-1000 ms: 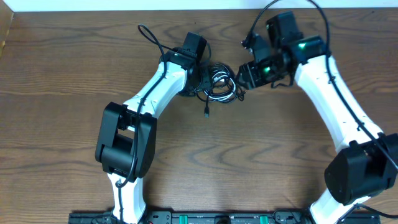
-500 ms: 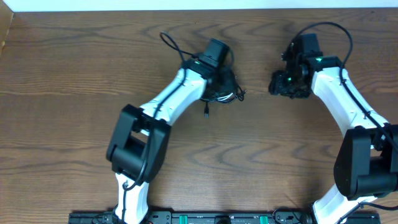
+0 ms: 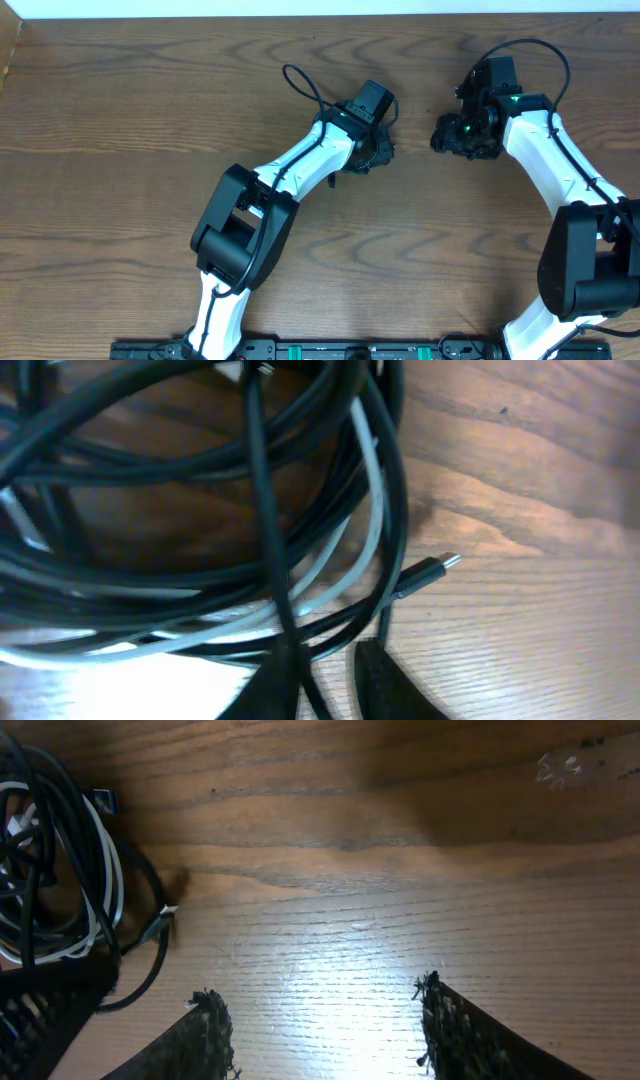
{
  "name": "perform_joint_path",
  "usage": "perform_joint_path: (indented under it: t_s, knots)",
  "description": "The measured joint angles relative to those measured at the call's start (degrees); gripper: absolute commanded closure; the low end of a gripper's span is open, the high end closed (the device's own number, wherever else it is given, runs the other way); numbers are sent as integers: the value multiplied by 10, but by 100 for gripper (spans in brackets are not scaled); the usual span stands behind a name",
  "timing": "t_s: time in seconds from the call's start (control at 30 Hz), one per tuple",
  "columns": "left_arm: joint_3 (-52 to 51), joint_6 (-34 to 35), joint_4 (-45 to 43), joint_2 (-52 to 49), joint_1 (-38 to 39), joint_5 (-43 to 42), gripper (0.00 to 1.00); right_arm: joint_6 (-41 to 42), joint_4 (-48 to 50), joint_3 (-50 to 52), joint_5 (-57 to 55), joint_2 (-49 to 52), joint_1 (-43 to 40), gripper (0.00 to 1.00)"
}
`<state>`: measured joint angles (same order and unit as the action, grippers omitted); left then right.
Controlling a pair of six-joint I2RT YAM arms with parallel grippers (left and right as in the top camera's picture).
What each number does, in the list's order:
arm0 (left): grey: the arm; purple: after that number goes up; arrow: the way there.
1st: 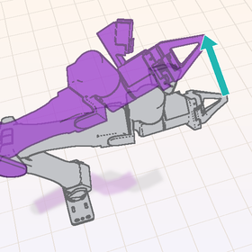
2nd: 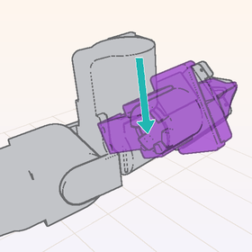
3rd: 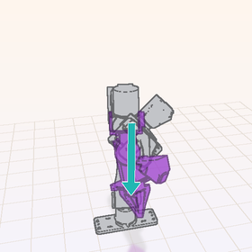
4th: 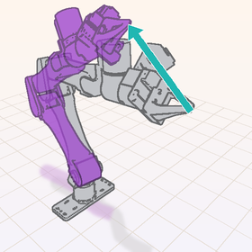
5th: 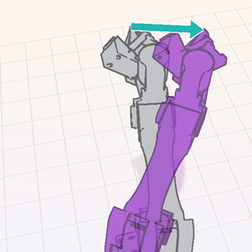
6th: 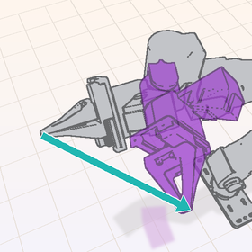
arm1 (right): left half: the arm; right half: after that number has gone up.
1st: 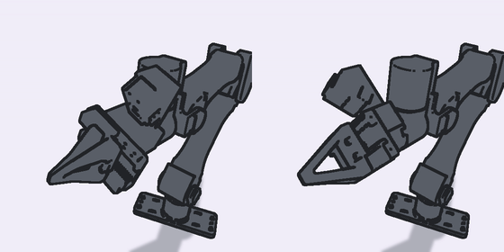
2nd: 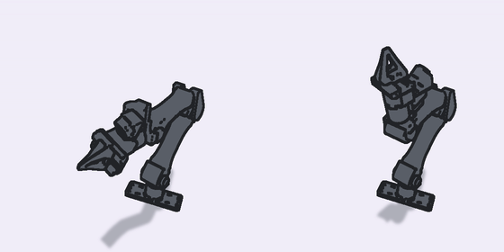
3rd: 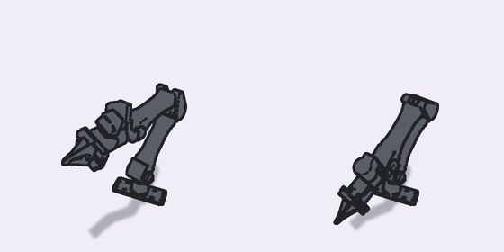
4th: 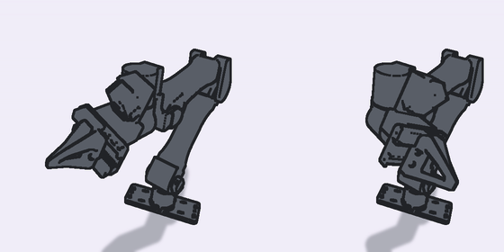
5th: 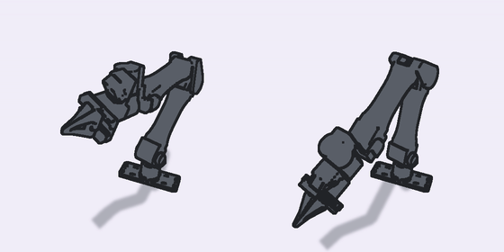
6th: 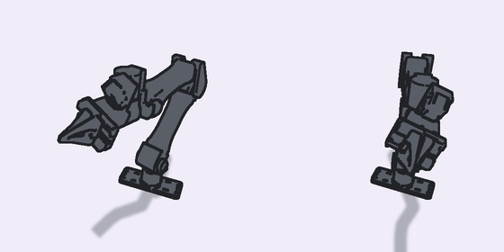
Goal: Untangle cables
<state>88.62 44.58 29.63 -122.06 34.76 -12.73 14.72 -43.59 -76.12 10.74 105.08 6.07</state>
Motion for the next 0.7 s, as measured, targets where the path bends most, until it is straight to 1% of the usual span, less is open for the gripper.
perform_joint_path:
  t_s: [0.1,0.17,0.27,0.5,0.6,0.7]
  knots:
    - [0,4,3,0,0,5,92,1,1,0,0,0,1,37]
    - [0,5,7,0,0,7,93,2,3,0,0,0,2,30]
    - [0,-3,14,0,-1,7,92,3,8,0,1,0,10,30]
    - [0,-56,37,12,-21,6,92,3,10,0,2,0,14,28]
    - [0,-84,40,39,-40,-17,92,4,11,0,2,0,16,28]
    - [0,-103,40,66,-56,-47,92,4,13,0,2,0,17,31]
